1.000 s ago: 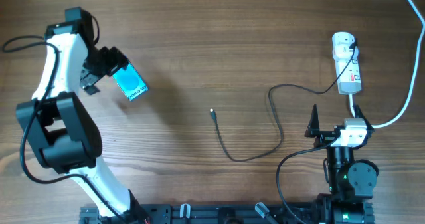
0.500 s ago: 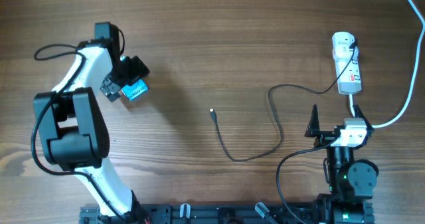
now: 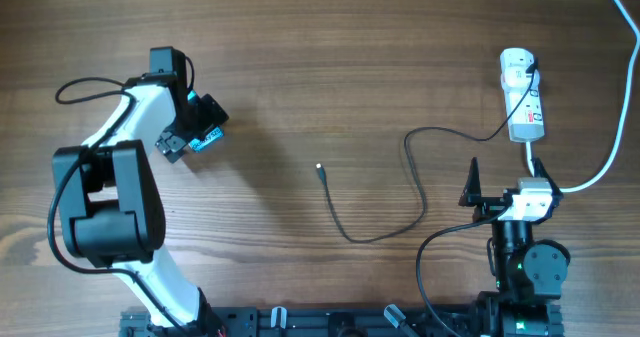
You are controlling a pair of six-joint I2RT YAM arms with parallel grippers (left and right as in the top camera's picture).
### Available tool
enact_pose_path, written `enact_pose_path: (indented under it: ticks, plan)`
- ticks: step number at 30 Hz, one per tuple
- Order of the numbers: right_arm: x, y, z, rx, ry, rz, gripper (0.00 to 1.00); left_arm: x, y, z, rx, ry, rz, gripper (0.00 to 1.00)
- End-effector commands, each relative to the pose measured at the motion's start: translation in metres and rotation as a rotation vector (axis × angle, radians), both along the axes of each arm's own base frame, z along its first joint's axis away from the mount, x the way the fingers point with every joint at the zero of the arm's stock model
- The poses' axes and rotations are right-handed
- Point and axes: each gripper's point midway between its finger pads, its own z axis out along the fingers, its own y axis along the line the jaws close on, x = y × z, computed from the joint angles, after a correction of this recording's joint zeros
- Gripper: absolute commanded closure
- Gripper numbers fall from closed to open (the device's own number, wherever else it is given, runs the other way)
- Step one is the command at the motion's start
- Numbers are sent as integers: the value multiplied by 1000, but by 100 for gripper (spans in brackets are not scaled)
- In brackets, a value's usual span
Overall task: Plug charger to phone and switch on socket
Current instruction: 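Carry the upright phone toward the table center with the left gripper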
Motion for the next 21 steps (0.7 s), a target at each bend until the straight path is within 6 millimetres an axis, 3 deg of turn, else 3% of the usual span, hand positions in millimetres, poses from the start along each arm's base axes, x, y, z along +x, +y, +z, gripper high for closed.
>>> enact_pose_path:
  ticks: [1, 7, 17, 21]
  plan:
    - [0, 3, 3, -6, -13, 17, 0, -54, -18, -45, -53, 193, 5, 0]
    - [0, 3, 3, -6, -13, 17, 0, -60, -23, -45, -53, 216, -8, 0]
    - [0, 3, 3, -6, -13, 17, 1, -94, -40, -42, -49, 352, -62, 0]
    - [0, 3, 3, -6, -13, 17, 0, -97, -47, -41, -41, 362, -104, 0]
